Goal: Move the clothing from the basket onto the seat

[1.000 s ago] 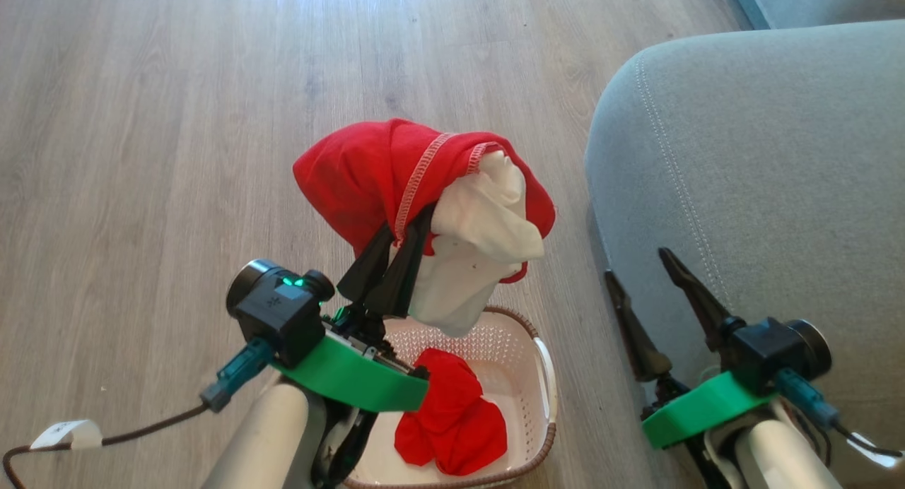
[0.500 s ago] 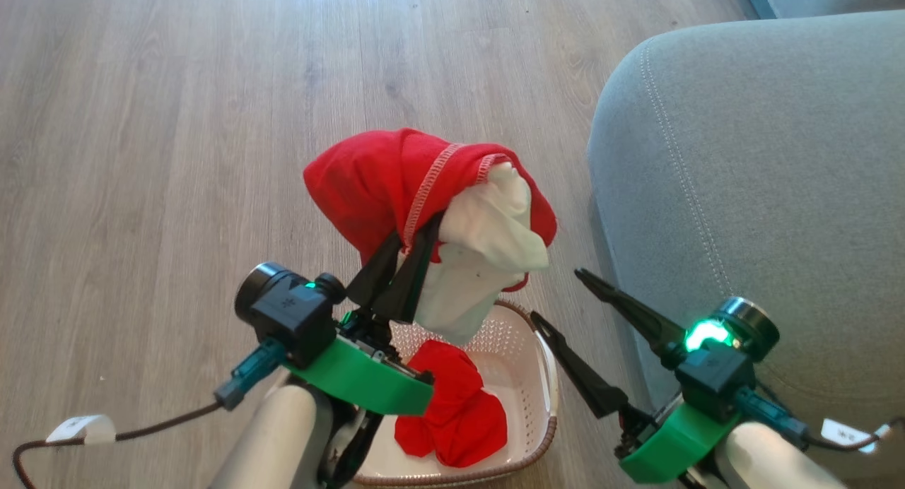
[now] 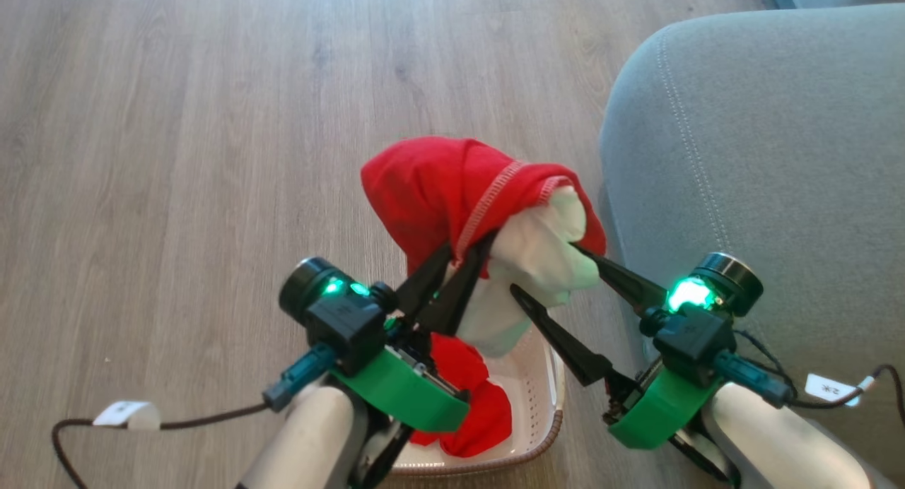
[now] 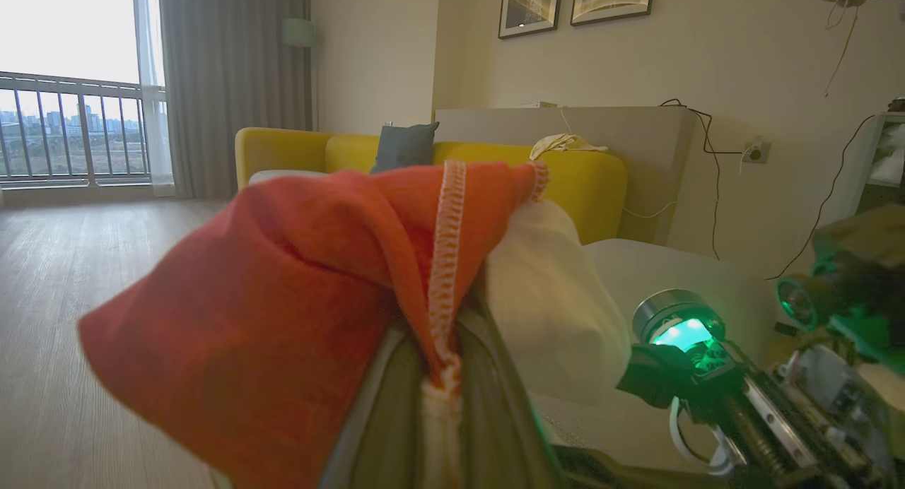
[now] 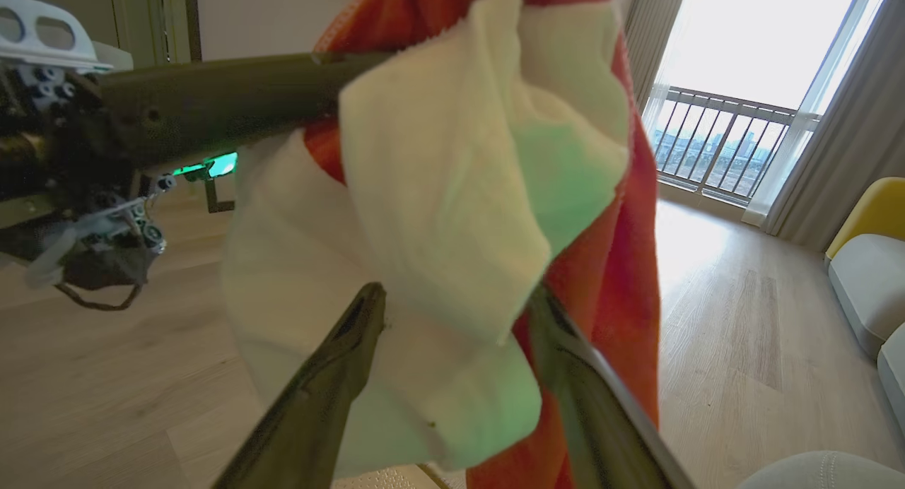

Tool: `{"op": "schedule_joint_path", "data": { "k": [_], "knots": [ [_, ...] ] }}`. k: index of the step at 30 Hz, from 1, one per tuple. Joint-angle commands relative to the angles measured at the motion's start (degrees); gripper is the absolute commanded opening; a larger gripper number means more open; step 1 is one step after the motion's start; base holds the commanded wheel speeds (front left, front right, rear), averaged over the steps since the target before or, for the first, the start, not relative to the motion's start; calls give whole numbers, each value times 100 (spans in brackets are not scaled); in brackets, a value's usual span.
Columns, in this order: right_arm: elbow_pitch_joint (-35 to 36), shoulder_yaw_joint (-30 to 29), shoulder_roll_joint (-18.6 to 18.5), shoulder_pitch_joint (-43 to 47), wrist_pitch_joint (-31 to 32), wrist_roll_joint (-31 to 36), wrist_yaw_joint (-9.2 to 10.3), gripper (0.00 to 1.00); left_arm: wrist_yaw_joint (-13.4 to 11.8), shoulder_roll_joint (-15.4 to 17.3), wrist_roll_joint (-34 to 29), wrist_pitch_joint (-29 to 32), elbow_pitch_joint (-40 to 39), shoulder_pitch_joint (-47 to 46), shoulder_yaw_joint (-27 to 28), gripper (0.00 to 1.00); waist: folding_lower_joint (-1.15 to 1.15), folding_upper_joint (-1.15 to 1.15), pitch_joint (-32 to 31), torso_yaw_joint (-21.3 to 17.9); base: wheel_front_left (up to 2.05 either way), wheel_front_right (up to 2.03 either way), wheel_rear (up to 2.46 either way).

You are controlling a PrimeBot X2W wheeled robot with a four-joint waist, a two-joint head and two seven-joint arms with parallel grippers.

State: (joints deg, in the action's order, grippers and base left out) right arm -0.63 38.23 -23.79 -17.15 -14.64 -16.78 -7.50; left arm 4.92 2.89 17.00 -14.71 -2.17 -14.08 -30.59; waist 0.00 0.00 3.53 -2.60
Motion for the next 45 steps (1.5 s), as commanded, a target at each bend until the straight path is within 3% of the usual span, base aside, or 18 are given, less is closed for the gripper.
{"op": "schedule_joint_path", "data": {
  "k": [1,21,22,23,33,34,35,37,38,39,45],
  "knots": [
    [111,65,-44,-195,-36,57,1,100,20,-2,-14,-29,-205,-286,105,0,0,0,5,24,0,0,0],
    [-524,680,246,-787,-36,92,1,100,111,-2,194,-29,74,-346,-453,0,0,0,-27,205,0,0,0],
    [-537,683,257,-791,-36,88,1,33,113,-2,195,-29,82,-355,-463,0,0,0,-18,215,0,0,0],
    [-523,629,279,-795,-36,115,1,0,111,-2,198,-29,88,-361,-466,0,0,0,-12,224,0,0,0],
    [-264,197,477,-598,-36,259,1,0,86,-2,240,-29,129,-305,-425,0,0,0,-94,238,0,0,0],
    [-258,176,490,-571,-36,271,1,0,98,-2,257,-29,120,-297,-436,12,0,0,-113,234,0,0,0],
    [-242,158,501,-550,-36,290,1,0,108,-2,253,-29,92,-298,-441,35,0,0,-128,230,0,0,0],
    [-184,126,526,-510,-36,347,1,0,120,-2,246,-29,48,-286,-445,67,0,0,-152,227,0,0,0],
    [-154,94,544,-485,-36,377,1,0,127,-2,233,-29,27,-282,-447,77,0,0,-164,227,0,0,0],
    [-95,-2,588,-427,-36,453,1,0,137,-2,245,-29,26,-252,-447,100,0,0,-186,230,0,0,0],
    [23,-255,713,-274,-36,679,1,0,148,-2,195,-29,-8,-217,-378,100,0,0,-229,238,0,0,0]
  ]
}}
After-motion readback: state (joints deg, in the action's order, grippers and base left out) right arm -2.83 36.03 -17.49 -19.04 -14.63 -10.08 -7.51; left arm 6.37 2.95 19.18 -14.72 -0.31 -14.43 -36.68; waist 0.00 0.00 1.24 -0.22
